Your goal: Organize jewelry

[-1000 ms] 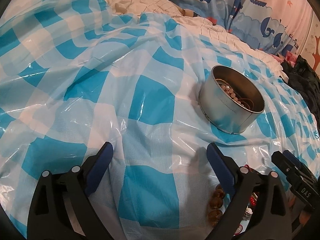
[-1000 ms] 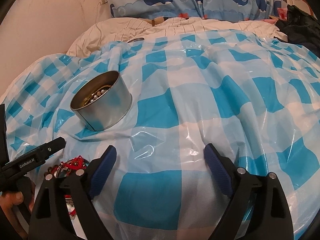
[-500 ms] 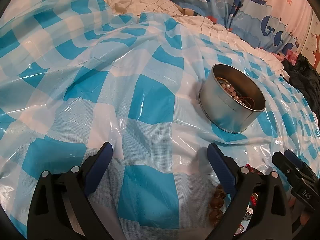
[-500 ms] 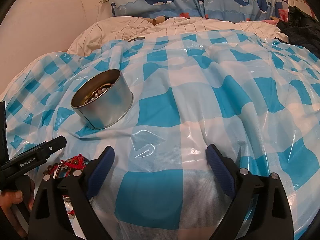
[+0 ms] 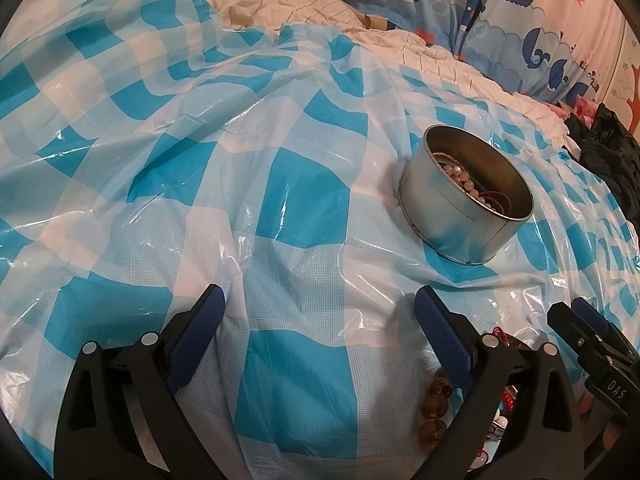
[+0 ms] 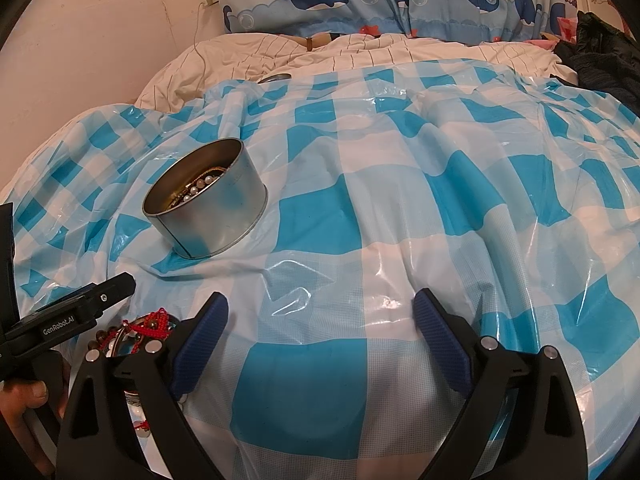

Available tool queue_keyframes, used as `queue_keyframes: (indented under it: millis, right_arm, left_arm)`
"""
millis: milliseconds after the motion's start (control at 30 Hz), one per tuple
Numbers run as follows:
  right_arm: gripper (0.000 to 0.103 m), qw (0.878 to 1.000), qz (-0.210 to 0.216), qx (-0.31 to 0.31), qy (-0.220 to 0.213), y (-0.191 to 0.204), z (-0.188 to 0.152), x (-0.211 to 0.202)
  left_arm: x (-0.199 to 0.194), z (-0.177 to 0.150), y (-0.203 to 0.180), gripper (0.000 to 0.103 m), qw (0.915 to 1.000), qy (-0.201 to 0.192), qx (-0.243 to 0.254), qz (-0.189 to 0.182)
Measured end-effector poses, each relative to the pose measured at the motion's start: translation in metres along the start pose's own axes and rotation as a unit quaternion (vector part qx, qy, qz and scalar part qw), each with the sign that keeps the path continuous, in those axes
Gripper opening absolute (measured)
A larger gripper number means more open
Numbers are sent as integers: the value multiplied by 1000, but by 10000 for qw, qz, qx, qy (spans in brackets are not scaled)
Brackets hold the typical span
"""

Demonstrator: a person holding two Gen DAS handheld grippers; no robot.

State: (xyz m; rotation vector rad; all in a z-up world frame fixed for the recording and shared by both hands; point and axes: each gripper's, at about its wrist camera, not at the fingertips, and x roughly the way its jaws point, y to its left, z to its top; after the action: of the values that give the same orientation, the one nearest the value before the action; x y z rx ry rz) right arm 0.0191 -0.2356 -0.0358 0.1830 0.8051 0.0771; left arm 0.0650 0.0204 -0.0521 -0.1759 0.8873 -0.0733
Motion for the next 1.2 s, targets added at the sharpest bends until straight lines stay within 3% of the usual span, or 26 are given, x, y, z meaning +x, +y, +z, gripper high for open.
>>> queue_keyframes:
  millis: [1200]
  right_arm:
    - [92, 10000, 69, 36, -17, 2, -1, 0]
  left_arm:
    - [0, 0, -1, 93, 10000, 7, 11, 20]
